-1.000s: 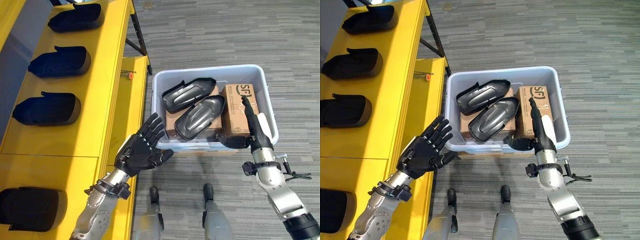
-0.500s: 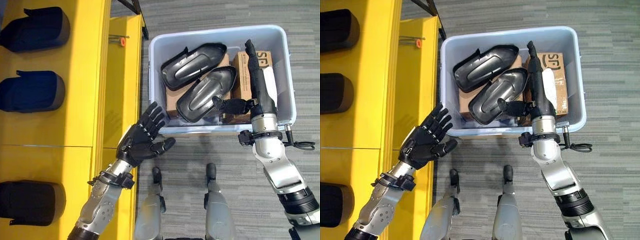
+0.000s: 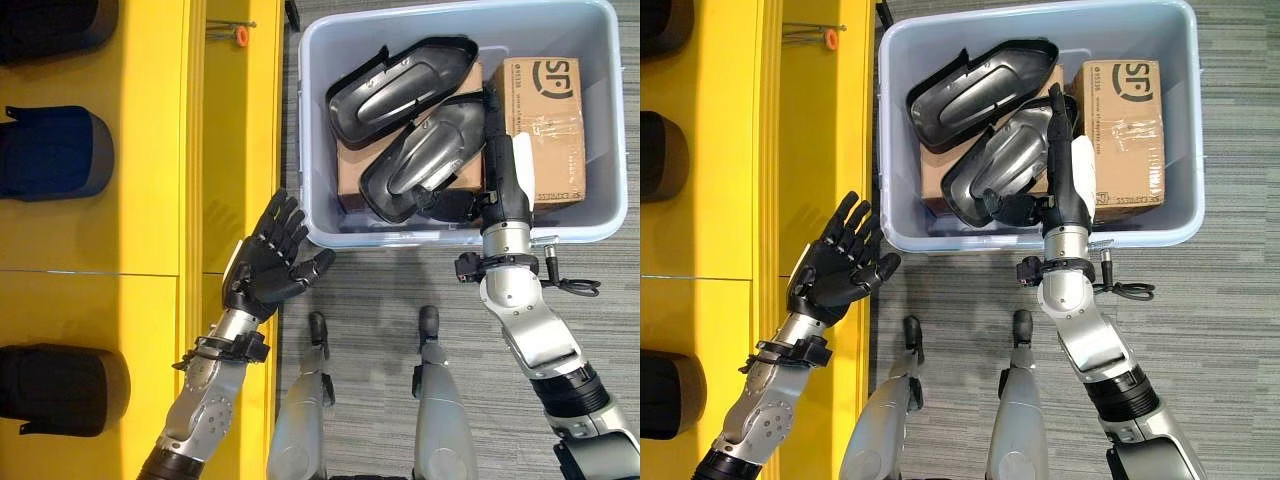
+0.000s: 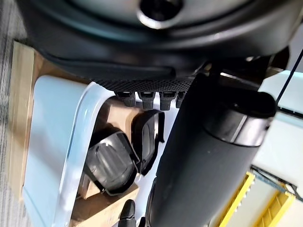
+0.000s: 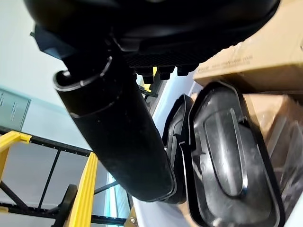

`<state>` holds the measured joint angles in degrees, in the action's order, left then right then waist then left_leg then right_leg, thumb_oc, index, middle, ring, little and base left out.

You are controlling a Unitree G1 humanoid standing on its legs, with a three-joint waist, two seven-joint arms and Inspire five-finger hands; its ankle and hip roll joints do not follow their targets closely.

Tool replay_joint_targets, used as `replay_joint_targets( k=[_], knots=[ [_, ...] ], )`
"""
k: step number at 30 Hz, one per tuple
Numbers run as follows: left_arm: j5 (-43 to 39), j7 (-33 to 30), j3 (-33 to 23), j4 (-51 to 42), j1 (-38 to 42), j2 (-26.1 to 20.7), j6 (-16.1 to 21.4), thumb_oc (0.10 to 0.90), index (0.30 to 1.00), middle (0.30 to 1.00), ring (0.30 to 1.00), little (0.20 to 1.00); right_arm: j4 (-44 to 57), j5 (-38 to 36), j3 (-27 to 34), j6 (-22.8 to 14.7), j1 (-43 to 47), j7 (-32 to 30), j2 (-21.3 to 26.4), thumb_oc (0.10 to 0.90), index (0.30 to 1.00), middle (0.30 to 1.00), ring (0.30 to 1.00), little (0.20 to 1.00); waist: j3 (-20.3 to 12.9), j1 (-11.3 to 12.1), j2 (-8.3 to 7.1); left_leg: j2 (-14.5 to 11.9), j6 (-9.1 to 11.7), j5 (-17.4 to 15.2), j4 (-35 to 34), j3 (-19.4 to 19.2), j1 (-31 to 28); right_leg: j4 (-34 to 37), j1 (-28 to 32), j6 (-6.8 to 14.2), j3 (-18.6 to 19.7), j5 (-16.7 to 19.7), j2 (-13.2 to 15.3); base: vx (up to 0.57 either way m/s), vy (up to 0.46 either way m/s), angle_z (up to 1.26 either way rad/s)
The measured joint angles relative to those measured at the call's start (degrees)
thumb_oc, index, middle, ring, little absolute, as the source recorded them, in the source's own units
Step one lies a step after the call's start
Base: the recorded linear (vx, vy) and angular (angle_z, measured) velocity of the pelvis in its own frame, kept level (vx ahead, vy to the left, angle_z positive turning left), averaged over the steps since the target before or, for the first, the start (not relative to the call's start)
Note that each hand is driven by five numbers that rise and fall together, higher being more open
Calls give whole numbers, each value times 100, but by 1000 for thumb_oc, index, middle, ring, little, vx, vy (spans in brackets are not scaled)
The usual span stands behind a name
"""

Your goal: Move parts from the plastic box to the shelf.

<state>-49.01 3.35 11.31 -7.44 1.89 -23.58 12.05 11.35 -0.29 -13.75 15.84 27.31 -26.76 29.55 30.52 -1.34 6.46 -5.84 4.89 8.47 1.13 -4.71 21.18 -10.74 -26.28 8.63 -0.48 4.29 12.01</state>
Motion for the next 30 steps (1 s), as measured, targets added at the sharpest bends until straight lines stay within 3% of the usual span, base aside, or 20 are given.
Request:
replay_joint_targets(
  k=[20, 27, 30],
  knots=[
    [259, -649, -58, 29, 35, 23, 36, 900, 1000, 1000, 1000, 1000, 1, -124, -604, -180, 39, 208, -56, 900, 1000, 1000, 1000, 1000, -3, 18, 66, 123, -69, -24, 260, -110, 653, -450, -827, 20, 189, -97, 119, -12, 29, -1],
    [255, -543, -70, 36, -80, 27, 38, 900, 1000, 1000, 1000, 1000, 1, -171, -981, -183, 105, 368, -209, 900, 1000, 1000, 1000, 1000, -6, 43, 110, 177, -79, -18, 268, -134, 713, -532, -944, 34, 247, -117, 168, -7, 13, -1],
    [256, -509, -60, 35, -63, 27, 42, 900, 1000, 1000, 1000, 1000, -4, -601, -1055, -205, 166, 258, -249, 900, 1000, 1000, 1000, 1000, -13, 47, 155, 200, -96, -8, 269, -131, 733, -539, -963, 45, 246, -126, 194, 0, 0, 0]
  ],
)
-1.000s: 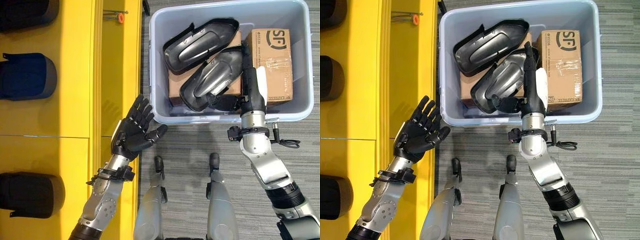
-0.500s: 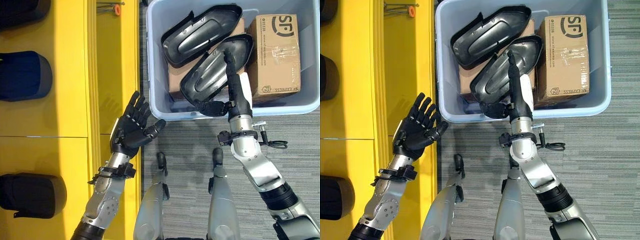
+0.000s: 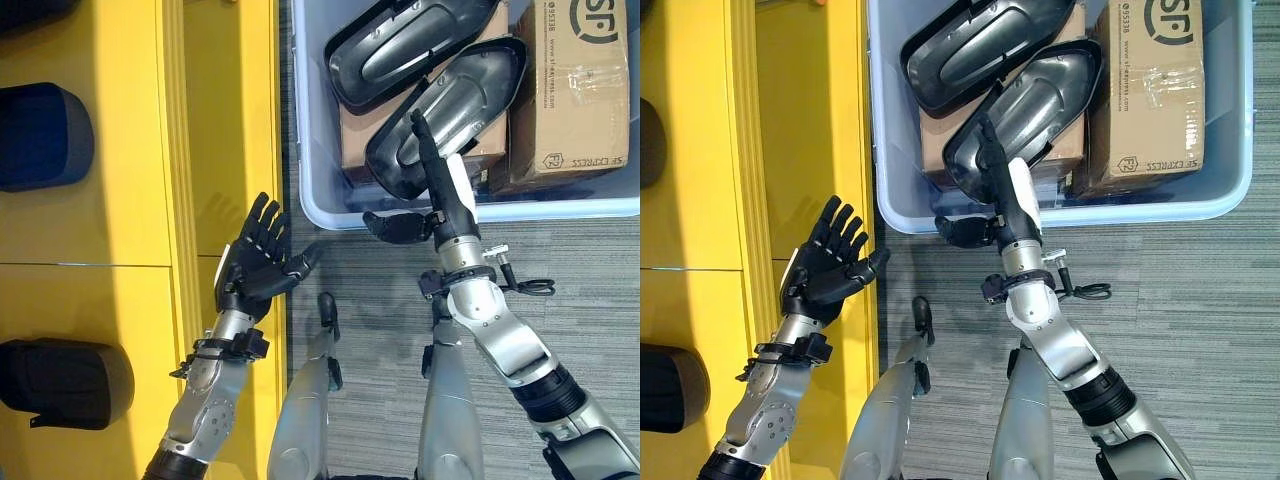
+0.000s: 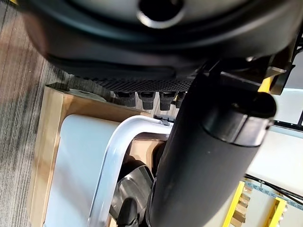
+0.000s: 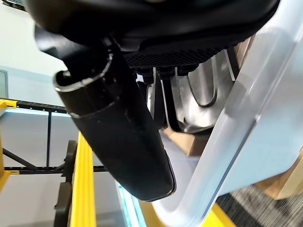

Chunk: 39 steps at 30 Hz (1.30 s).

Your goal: Move parts from the plastic box to the shelf.

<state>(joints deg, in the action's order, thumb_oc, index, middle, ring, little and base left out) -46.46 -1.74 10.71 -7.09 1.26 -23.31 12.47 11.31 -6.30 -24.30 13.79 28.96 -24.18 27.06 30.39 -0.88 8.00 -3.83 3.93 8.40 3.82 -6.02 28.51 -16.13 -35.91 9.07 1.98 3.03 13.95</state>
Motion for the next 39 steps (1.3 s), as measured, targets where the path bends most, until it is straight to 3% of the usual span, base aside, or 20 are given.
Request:
replay_joint_targets(
  k=[5, 13, 16, 22, 25, 30, 33, 35, 39],
  knots=[
    [-1, 6, 5, 4, 33, 3, 9, 900, 1000, 1000, 1000, 1000, -304, -904, 37, -459, 89, -149, -108, 900, 1000, 1000, 1000, 1000, -3, 79, 5, 4, -4, -1, 97, 16, 175, -85, -165, -1, 7, 1, 5, -12, -31, 2],
    [1, 140, 4, 50, 30, -1, 10, 900, 1000, 1000, 1000, 1000, -1086, -957, 282, -440, 448, -276, -236, 900, 1000, 1000, 1000, 1000, -4, 200, 5, 7, -7, -4, 224, 77, 244, -142, -163, -10, -36, -1, 19, 3, -41, 4],
    [2, 227, 12, 52, 28, -1, 10, 900, 1000, 1000, 1000, 1000, -1277, -937, 481, -413, 555, -642, -249, 900, 1000, 1000, 1000, 1000, -4, 270, 5, 6, -7, -3, 244, 79, 251, -148, -163, -37, -37, 2, 20, 0, 0, 0],
    [-6, 218, 130, 84, 20, 3, 38, 900, 1000, 1000, 1000, 1000, -1412, 415, 1250, -656, 616, -1913, -388, 900, 1000, 1000, 1000, 1000, -11, 243, 18, 97, -57, -12, 251, 22, 263, -88, -187, -10, 50, 37, 91, 31, 102, -2],
    [-13, 215, 185, 83, 23, 8, 72, 900, 1000, 1000, 1000, 1000, -1381, 767, 1476, -723, 753, -2041, -371, 900, 1000, 1000, 1000, 1000, -13, 216, 21, 142, -84, -24, 250, -18, 278, -74, -234, 15, 130, 62, 132, 21, 102, -8],
    [-45, 220, 272, 95, 16, 19, 144, 900, 1000, 1000, 1000, 1000, -1150, 750, 1250, -616, 915, -1805, -351, 900, 1000, 1000, 1000, 1000, -21, 207, 35, 175, -94, -28, 249, -143, 352, -105, -386, 75, 232, 93, 151, 32, 73, -6],
    [-58, 260, 256, 96, 15, 12, 172, 900, 1000, 1000, 1000, 1000, -1233, -1114, 943, -592, 935, -1116, -495, 900, 1000, 1000, 1000, 1000, -25, 272, 42, 202, -102, -26, 264, -126, 352, -166, -387, 88, 226, 76, 179, -7, -61, 5],
    [-72, 328, 230, 148, 17, 1, 180, 900, 1000, 1000, 1000, 1000, -1517, -1745, 799, -579, 954, -804, -610, 900, 1000, 1000, 1000, 1000, -26, 284, 42, 201, -101, -25, 290, -77, 356, -248, -388, 40, 196, -7, 183, -13, -98, 11],
    [-242, 492, 227, 229, 29, 1, 181, 900, 1000, 1000, 1000, 1000, -1655, -1915, 589, -663, 1075, -824, -713, 900, 1000, 1000, 1000, 1000, -27, 296, 45, 186, -91, -6, 359, 13, 476, -359, -482, 30, 129, -32, 184, -16, -81, 9]
  ],
)
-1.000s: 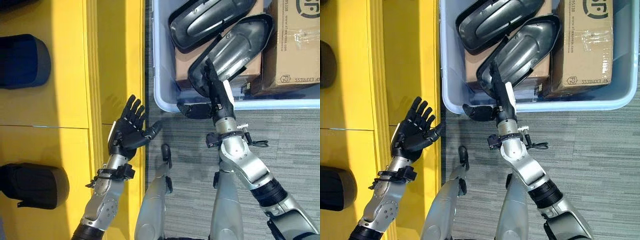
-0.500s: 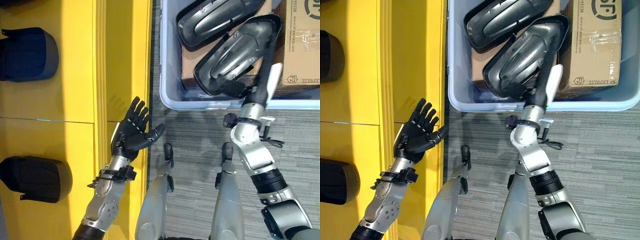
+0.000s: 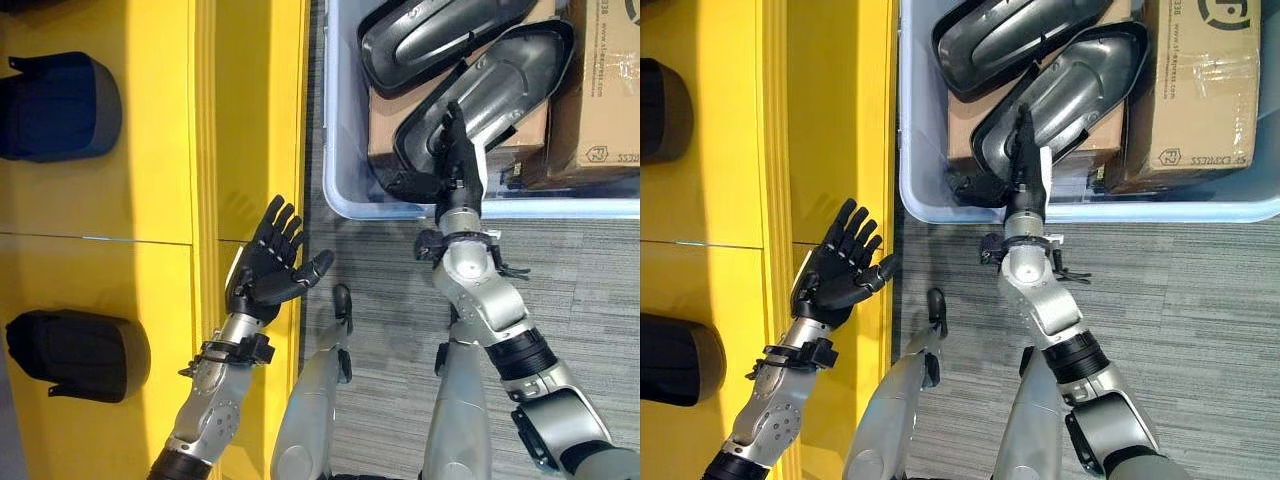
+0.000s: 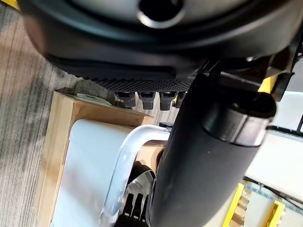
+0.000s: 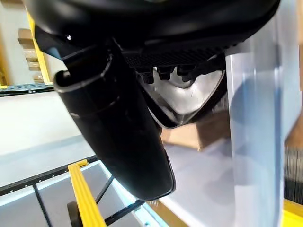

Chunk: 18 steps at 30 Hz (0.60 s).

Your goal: Move parts from the plastic box to the shelf.

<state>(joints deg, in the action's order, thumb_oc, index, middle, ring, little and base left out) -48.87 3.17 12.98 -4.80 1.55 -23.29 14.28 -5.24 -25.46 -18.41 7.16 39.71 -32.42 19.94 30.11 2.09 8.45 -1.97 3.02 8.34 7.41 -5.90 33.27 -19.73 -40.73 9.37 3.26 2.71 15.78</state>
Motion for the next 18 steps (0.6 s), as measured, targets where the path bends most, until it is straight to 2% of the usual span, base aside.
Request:
replay_joint_targets(
  k=[2, 4, 7, 9, 14, 18],
  knots=[
    [4, 14, 0, 0, 13, 1, -4, 900, 1000, 1000, 1000, 1000, -23, -59, 52, -89, 75, -10, -11, 900, 1000, 1000, 1000, 1000, 0, -8, 0, 0, -3, -4, 56, 8, 110, -44, -93, -6, 2, 2, 0, 0, -34, 5],
    [12, 15, 12, 13, 14, 8, -8, 900, 1000, 1000, 1000, 1000, -235, 261, 106, -198, 142, 11, -41, 900, 1000, 1000, 1000, 1000, 0, -10, 0, -1, -2, -2, 76, 15, 145, -43, -118, -14, 2, 17, -1, 0, 0, 0],
    [30, -1, 26, 11, 20, 11, -8, 900, 1000, 1000, 1000, 1000, -232, 1632, 50, -173, 110, -182, 16, 900, 1000, 1000, 1000, 1000, 0, -12, 0, 3, -9, -3, 76, -11, 180, -10, -154, -26, 32, 41, -1, 2, 6, -1],
    [28, -38, 26, 9, 21, 12, -8, 900, 1000, 1000, 1000, 1000, -198, 2105, 55, -176, 92, -549, 38, 900, 1000, 1000, 1000, 1000, 0, -21, 0, 6, -13, -6, 72, -29, 191, 11, -175, -31, 50, 53, -2, 1, 8, -5],
    [29, -56, 30, 3, 41, 10, -5, 900, 1000, 1000, 1000, 1000, -142, 2064, 567, -203, -96, -940, 127, 900, 1000, 1000, 1000, 1000, 0, -54, 0, 0, -24, -14, 63, -88, 223, 120, -192, -11, 80, 96, -13, -7, -2, -5],
    [26, -57, 30, 0, 62, 9, -4, 900, 1000, 1000, 1000, 1000, -128, 2163, 631, -207, -138, -958, 218, 900, 1000, 1000, 1000, 1000, 0, -103, 0, 7, -45, -29, 51, -160, 240, 196, -217, 26, 131, 146, -12, 2, 25, -6]
  ],
)
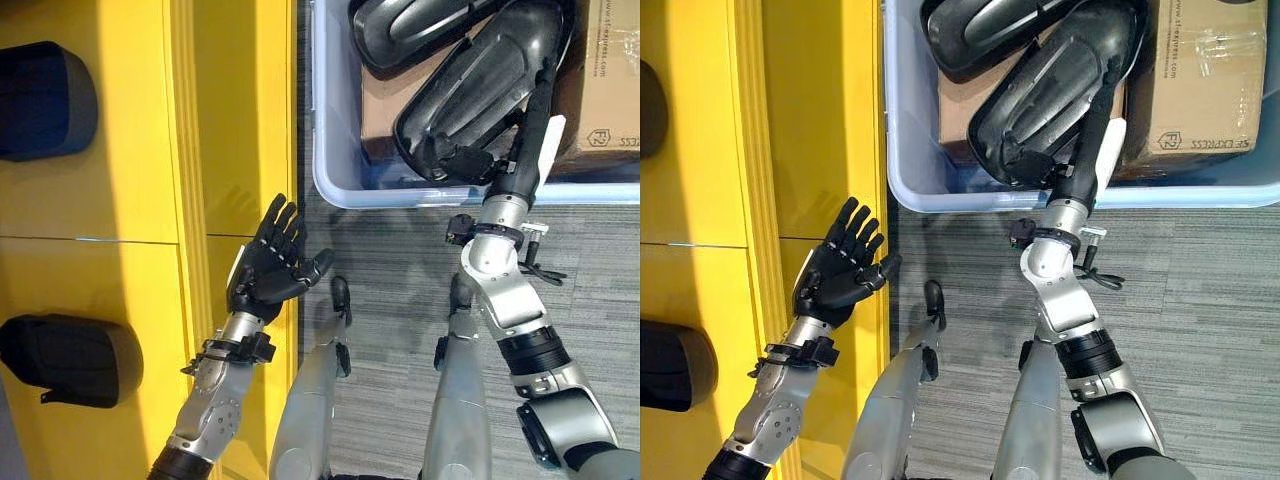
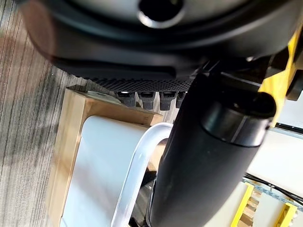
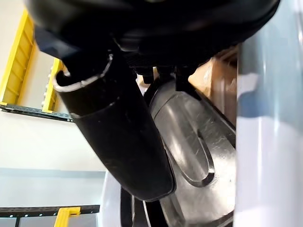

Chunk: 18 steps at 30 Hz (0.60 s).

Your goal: Move parts from the plastic box to the shelf.

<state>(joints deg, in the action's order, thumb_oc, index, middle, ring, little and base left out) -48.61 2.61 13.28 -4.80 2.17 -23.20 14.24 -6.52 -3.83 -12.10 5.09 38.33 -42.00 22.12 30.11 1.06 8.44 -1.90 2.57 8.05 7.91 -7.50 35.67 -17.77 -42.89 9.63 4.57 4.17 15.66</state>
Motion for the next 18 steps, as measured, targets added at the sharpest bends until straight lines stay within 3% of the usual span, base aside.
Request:
replay_joint_targets(
  k=[4, 10, 18],
  knots=[
    [-9, 7, 0, 0, 14, -1, 1, 900, 1000, 1000, 1000, 1000, 58, 79, -52, -197, 1, 85, 66, 900, 1000, 1000, 1000, 1000, 0, 2, 1, 0, -1, -1, 3, -2, -9, -14, 0, 2, 4, 1, -1, 1, 4, -1],
    [-50, 21, -1, 0, -4, -4, 3, 900, 1000, 1000, 1000, 1000, 1438, 956, -180, -766, 54, 628, 87, 900, 1000, 1000, 1000, 1000, 0, 55, 1, 8, -1, 1, 10, -51, -122, -49, 65, -1, 66, 10, -1, 0, 3, -1],
    [-63, 81, 1, -53, -137, -26, 0, 900, 1000, 1000, 1000, 1000, 2487, 924, -402, -876, 209, 778, 288, 900, 1000, 1000, 1000, 1000, -2, 58, 4, 4, 3, 27, -14, -47, -287, -57, 212, -22, 73, 29, -4, -11, -22, 0]
  ],
)
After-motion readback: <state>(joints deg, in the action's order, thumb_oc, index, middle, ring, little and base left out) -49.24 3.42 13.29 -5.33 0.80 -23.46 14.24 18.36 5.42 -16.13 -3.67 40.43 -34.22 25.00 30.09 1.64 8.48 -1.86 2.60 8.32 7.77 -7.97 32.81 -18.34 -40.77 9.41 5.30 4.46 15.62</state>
